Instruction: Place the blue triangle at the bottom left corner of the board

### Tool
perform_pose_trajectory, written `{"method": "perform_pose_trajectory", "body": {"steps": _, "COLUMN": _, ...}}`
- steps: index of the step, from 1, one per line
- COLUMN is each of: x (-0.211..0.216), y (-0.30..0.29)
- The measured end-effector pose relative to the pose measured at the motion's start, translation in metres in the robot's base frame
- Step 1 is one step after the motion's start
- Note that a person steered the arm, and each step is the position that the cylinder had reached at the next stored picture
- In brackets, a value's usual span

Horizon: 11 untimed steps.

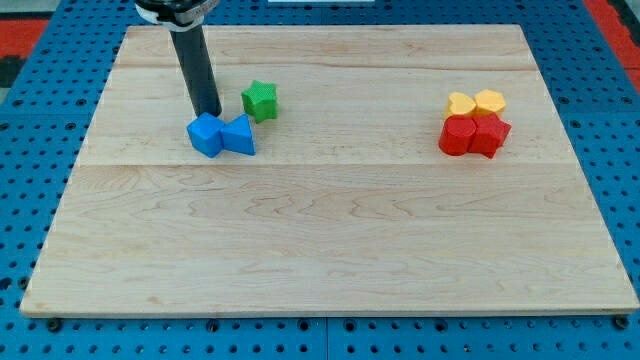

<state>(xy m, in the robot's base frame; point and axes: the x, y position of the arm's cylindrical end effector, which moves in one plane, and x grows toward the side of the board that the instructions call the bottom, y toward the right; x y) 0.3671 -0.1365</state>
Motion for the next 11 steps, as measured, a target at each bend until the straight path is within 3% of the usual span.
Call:
{"method": "perform_pose_trajectory", "body": {"steps": 1, "x": 0.020, "y": 0.048}}
{"method": "perform_pose_trajectory", "body": {"steps": 2, "x": 0.101, "y": 0.019}}
{"method": "perform_pose_trajectory", "body": {"steps": 3, "x": 0.107, "y": -0.017}}
{"method": "perform_pose_trajectory", "body": {"steps": 5, "x": 0.066, "y": 0.071}}
{"method": "perform_pose_trajectory", "body": {"steps": 6, "x": 0.095, "y": 0.103}}
{"method": "perform_pose_trajectory", "body": {"steps": 8, "x": 0.116, "y": -0.025}}
{"method": "perform_pose_trajectory", "body": {"steps": 9, "x": 0.114, "y": -0.061}}
{"method": "perform_pose_trajectory", "body": {"steps": 11, "x": 0.163, "y": -0.090}}
